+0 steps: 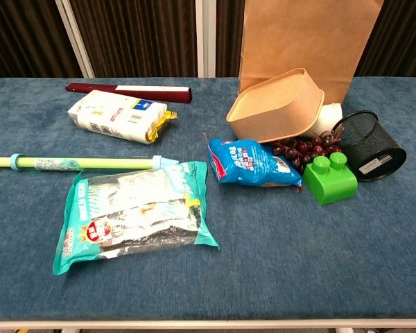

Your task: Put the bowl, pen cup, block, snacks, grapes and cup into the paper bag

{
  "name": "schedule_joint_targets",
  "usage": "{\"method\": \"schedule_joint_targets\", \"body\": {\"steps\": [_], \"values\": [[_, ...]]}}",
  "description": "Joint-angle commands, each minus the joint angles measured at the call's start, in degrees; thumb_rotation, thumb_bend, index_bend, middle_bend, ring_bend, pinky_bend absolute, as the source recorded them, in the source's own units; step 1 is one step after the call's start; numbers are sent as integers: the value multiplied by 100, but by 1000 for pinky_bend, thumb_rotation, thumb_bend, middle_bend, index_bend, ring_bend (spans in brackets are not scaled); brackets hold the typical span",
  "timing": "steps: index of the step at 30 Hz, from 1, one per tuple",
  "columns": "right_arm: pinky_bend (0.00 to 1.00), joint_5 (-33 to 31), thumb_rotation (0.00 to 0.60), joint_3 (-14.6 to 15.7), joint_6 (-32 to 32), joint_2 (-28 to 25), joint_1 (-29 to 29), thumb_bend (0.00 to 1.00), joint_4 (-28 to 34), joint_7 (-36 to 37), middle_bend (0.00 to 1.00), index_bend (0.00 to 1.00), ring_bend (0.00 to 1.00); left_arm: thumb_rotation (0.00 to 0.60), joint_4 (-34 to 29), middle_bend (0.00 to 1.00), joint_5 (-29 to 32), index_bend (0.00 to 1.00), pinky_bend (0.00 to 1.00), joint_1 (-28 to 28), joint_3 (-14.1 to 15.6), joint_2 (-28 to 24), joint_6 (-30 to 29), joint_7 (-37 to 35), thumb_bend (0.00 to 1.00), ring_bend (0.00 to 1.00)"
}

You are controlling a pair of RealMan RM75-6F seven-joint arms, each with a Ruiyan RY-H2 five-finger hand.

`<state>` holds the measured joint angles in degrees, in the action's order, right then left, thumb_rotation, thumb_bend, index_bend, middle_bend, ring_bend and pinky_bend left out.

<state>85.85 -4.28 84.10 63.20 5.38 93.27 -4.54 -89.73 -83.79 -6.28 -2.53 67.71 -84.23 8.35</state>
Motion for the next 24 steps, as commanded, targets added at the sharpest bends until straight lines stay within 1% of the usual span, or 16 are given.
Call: {"method": "schedule_joint_targets", "body": {"steps": [1, 9, 13, 15, 19, 24], "values": [[217, 24, 600, 9, -8, 5, 11, 134, 1, 11, 144, 6, 25, 600, 3, 198, 1, 258, 112, 9, 18, -10, 20, -22, 3, 152], [217, 151, 600, 47, -43, -7, 62, 134, -16, 57, 146, 6, 25, 600, -6, 198, -41, 258, 112, 45, 26, -48, -45, -47, 3, 152], [217, 339, 600, 0, -289, -122, 323, 133, 21, -34, 147, 6, 25, 600, -55, 198, -22, 258, 112, 24, 32, -90, 26, -46, 4, 152], [217, 432, 600, -47, -517, -176, 537, 129, 41, -128, 151, 6, 25, 600, -72, 199, -35, 258, 112, 11, 28, -100, 36, -42, 4, 152], [217, 607, 600, -215, -1282, -189, 1224, 87, 44, -535, 155, 5, 25, 600, -142, 198, -47, 258, 112, -6, 8, -136, 34, -15, 4, 152], [216, 638, 600, -432, -2261, 142, 2105, 26, -219, -937, 152, 5, 4, 600, -200, 198, -18, 258, 112, 9, 1, -196, 26, 0, 4, 152]]}}
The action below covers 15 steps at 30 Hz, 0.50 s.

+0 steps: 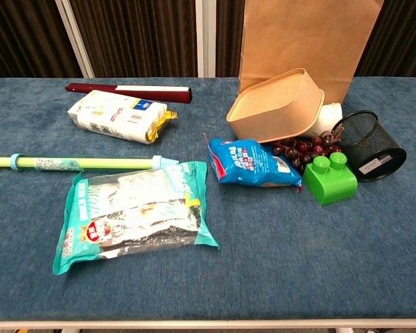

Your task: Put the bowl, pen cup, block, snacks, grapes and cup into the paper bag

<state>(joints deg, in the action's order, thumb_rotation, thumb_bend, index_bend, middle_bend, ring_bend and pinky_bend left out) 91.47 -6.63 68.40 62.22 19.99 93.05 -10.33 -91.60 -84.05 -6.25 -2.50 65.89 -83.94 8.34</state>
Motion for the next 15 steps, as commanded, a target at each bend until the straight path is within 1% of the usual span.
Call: {"method": "schedule_joint_targets", "body": {"steps": [1, 3, 6, 10, 11, 15], "values": [[214, 57, 600, -225, -918, 362, 836, 11, -302, -439, 146, 5, 2, 600, -25, 198, 14, 258, 112, 10, -2, -25, -6, -1, 3, 152], [201, 34, 600, -260, -1260, 581, 1144, 2, -498, -575, 129, 5, 0, 600, -61, 199, 38, 259, 112, 12, -8, -47, 2, 20, 4, 152], [162, 56, 600, -289, -1480, 904, 1443, 0, -803, -759, 104, 6, 0, 600, -86, 199, 85, 259, 112, 28, -9, -72, 15, 10, 4, 152], [21, 197, 600, -302, -1497, 1384, 1772, 0, -1288, -831, 72, 7, 0, 600, -89, 198, 135, 258, 112, 42, 12, -102, 65, 0, 4, 152], [3, 237, 600, -303, -1459, 1478, 1823, 0, -1397, -841, 63, 6, 0, 600, -96, 198, 146, 258, 112, 45, 13, -109, 71, -8, 4, 152], [0, 289, 600, -263, -1499, 1743, 2033, 0, -1759, -804, 59, 6, 0, 600, -84, 198, 182, 258, 112, 78, 25, -121, 77, -108, 4, 152]]}}
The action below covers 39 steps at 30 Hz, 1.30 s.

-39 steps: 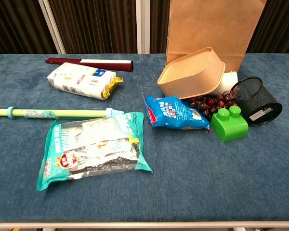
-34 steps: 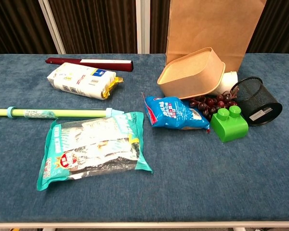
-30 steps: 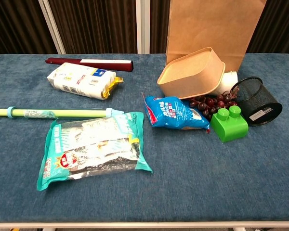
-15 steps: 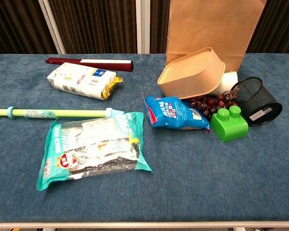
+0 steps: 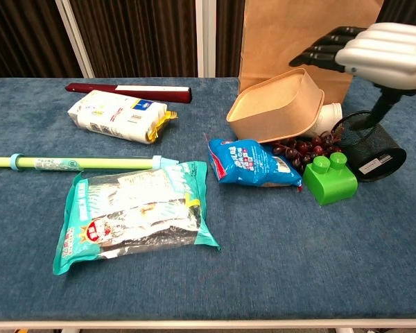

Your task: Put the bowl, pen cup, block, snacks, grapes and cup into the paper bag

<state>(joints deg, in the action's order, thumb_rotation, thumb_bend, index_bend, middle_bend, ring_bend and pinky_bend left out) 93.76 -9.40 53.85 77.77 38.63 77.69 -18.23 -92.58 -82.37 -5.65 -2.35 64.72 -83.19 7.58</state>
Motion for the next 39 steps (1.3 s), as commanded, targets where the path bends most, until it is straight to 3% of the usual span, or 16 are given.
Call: {"method": "schedule_joint_targets", "body": {"steps": [1, 8, 13, 17, 23, 30, 39], "values": [[0, 74, 600, 24, -52, 256, 228, 0, -330, -29, 59, 6, 0, 600, 33, 198, 20, 258, 112, 24, 13, 0, 3, -40, 4, 152], [0, 182, 600, 117, -49, 625, 538, 0, -921, 92, 89, 30, 0, 600, 97, 198, 30, 259, 112, 66, 52, 14, 18, -133, 3, 152], [5, 421, 600, 254, 326, 853, 626, 49, -1352, 380, 223, 271, 0, 600, 95, 198, 49, 260, 112, 62, 36, 3, 32, -144, 4, 152], [63, 623, 600, 369, 669, 966, 666, 88, -1680, 654, 329, 458, 35, 600, 90, 199, 58, 267, 112, 51, 26, 6, 52, -131, 3, 152], [126, 799, 600, 440, 1210, 1042, 674, 108, -1920, 935, 397, 554, 110, 600, 135, 198, 31, 267, 112, 48, 25, 24, 48, -169, 4, 152], [129, 970, 600, 354, 1909, 767, 656, 112, -1408, 973, 398, 556, 111, 600, 133, 198, 33, 267, 112, 51, 19, 11, 46, -177, 4, 152], [129, 1000, 600, -64, 2864, 9, 477, 110, 43, 914, 398, 555, 111, 600, 133, 198, -20, 267, 112, 45, 12, -12, 16, -191, 4, 152]]}}
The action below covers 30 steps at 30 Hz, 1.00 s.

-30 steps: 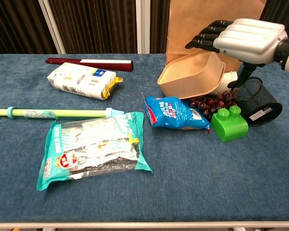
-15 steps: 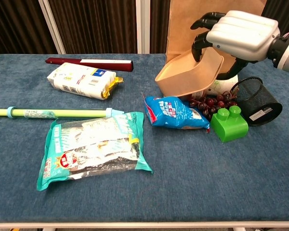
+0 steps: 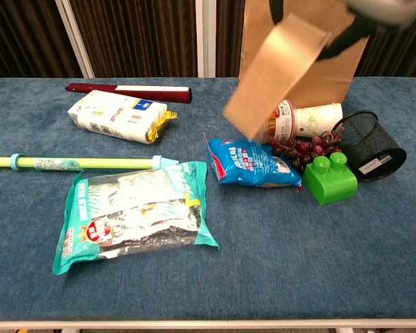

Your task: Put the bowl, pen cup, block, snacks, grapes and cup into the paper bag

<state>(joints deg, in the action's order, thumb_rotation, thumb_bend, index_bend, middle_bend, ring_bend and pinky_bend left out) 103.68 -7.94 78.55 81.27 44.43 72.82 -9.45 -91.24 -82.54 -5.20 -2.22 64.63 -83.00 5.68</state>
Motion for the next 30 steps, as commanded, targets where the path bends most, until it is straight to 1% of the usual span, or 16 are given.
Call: {"method": "schedule_joint_targets", "body": {"steps": [1, 4, 7, 12, 13, 16, 19, 25, 27, 30], "values": [[130, -14, 600, -303, 546, -448, -141, 110, 698, 73, 398, 554, 111, 600, -4, 199, -8, 267, 112, 0, -1, -11, -5, 1, 3, 152], [130, -233, 600, -580, 832, -681, -260, 106, 1015, 120, 398, 555, 111, 600, -18, 199, -37, 267, 112, -11, -1, -25, -5, 1, 3, 152], [130, -615, 600, -903, 944, -923, -342, 104, 1217, 255, 398, 555, 111, 600, -38, 198, -81, 267, 112, -30, -6, -39, -12, 7, 4, 152], [129, -1275, 600, -1520, 1111, -1261, -414, 102, 1336, 469, 398, 553, 111, 600, -85, 198, -106, 267, 112, -54, -35, -72, -33, 34, 3, 152], [129, -1452, 600, -1680, 1144, -1329, -425, 100, 1350, 513, 398, 553, 111, 600, -102, 198, -103, 267, 112, -61, -41, -80, -29, 49, 4, 152], [129, -1862, 600, -2031, 1126, -1464, -397, 100, 1285, 521, 398, 552, 111, 600, -134, 198, -99, 268, 112, -80, -42, -91, 0, 77, 4, 152], [130, -2177, 600, -2213, 911, -1522, -291, 96, 1086, 465, 398, 550, 111, 600, -145, 198, -109, 267, 112, -102, -37, -89, 34, 89, 4, 152], [136, -2888, 600, -2520, 213, -1445, 143, 93, 476, 375, 398, 550, 121, 600, -130, 198, -140, 267, 112, -90, -30, -93, -12, 75, 4, 152], [137, -3061, 600, -2571, 38, -1383, 277, 93, 289, 307, 398, 549, 121, 600, -137, 198, -127, 267, 112, -73, -19, -98, -19, 66, 4, 152], [138, -3254, 600, -2571, -193, -1245, 467, 93, -52, 170, 398, 547, 122, 600, -116, 198, -114, 267, 112, -41, 13, -93, -19, 47, 4, 152]]}}
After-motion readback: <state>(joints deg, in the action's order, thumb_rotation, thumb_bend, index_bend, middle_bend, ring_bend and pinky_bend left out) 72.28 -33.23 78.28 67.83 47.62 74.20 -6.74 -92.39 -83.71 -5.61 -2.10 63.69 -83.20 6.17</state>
